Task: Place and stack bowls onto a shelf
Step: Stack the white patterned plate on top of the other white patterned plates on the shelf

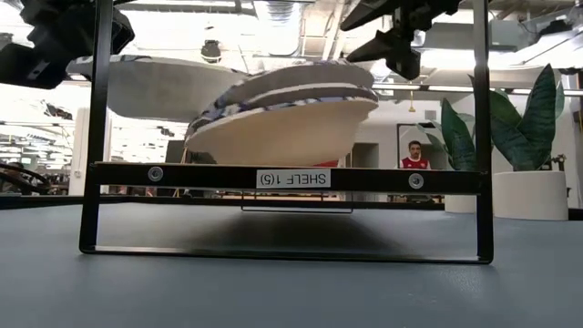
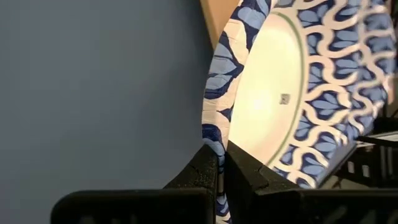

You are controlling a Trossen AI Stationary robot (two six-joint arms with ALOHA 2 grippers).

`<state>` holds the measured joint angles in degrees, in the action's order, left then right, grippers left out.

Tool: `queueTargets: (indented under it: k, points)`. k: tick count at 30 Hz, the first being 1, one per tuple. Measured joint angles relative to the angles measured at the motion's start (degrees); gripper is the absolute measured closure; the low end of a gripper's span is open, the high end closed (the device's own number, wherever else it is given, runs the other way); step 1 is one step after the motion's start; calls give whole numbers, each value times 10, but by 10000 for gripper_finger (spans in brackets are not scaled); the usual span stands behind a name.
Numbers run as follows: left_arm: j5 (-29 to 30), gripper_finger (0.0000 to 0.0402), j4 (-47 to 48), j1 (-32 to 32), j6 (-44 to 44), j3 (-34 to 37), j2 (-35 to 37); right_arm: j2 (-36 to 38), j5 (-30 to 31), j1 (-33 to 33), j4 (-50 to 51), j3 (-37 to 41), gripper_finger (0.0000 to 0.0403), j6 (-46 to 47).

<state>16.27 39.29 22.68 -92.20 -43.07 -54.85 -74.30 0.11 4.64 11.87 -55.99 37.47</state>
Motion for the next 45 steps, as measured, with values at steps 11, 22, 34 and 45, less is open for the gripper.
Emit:
queueTargets:
  k: [11,22,34,45]
  points:
    - [66,401,24,0,23,-44,37,-11,7,43,-20,43,180,-24]
    - [61,401,73,-1,38,-52,40,-40,60,59,-82,124,180,42]
    - [61,401,84,-1,76,-53,39,-85,42,63,-161,121,180,45]
    - [14,401,85,-1,95,-53,24,-85,42,63,-158,121,180,46]
